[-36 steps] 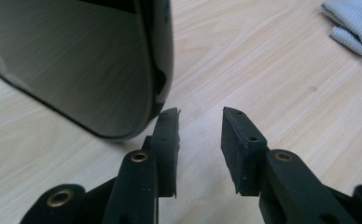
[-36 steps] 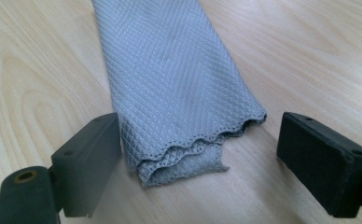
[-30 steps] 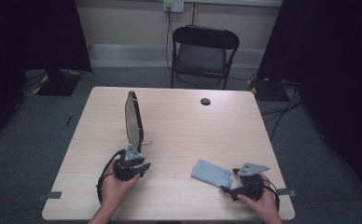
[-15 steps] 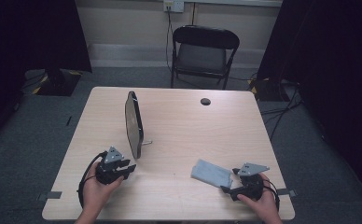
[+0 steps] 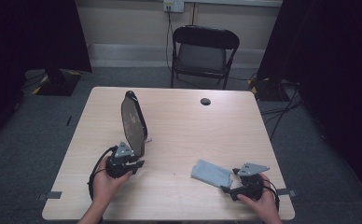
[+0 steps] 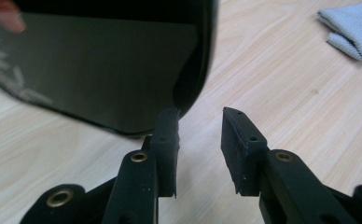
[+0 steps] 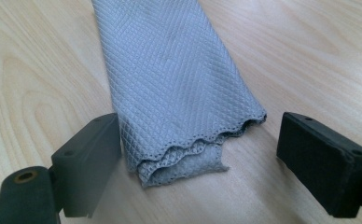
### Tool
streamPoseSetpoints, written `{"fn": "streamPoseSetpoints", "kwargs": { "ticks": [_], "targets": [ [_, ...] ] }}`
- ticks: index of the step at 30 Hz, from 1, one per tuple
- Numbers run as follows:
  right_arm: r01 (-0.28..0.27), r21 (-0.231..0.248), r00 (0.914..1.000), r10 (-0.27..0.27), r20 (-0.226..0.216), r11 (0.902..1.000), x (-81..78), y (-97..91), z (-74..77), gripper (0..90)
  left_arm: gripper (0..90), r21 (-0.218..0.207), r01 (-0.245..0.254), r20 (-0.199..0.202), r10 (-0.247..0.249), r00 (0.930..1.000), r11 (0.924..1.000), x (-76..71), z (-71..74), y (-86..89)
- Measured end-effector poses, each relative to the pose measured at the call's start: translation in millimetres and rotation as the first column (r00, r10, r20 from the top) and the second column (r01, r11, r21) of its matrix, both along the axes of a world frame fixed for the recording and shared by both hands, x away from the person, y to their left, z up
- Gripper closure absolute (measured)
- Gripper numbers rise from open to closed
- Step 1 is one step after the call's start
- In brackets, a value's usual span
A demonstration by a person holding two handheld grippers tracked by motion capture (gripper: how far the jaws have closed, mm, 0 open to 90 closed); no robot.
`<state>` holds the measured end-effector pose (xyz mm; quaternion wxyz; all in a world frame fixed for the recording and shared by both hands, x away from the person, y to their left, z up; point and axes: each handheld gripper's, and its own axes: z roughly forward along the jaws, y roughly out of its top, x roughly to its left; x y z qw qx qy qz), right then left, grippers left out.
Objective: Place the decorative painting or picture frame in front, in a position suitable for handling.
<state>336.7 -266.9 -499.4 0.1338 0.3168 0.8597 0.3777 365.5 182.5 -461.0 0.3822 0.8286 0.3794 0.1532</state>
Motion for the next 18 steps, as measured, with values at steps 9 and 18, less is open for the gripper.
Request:
{"fn": "streamPoseSetpoints", "kwargs": {
  "ticks": [9,18],
  "targets": [
    [0.0,0.0,1.0,0.0,0.0,1.0,0.0,0.0,0.0,13.0,67.9,0.02,-0.002,-0.012,0.002,0.9999,0.9998,14.8,1.3,-11.8],
    [0.0,0.0,1.0,0.0,0.0,1.0,0.0,0.0,0.0,13.0,68.8,0.022,-0.033,-0.015,0.034,0.9993,0.9992,29.5,-1.2,-22.2]
  ]
}}
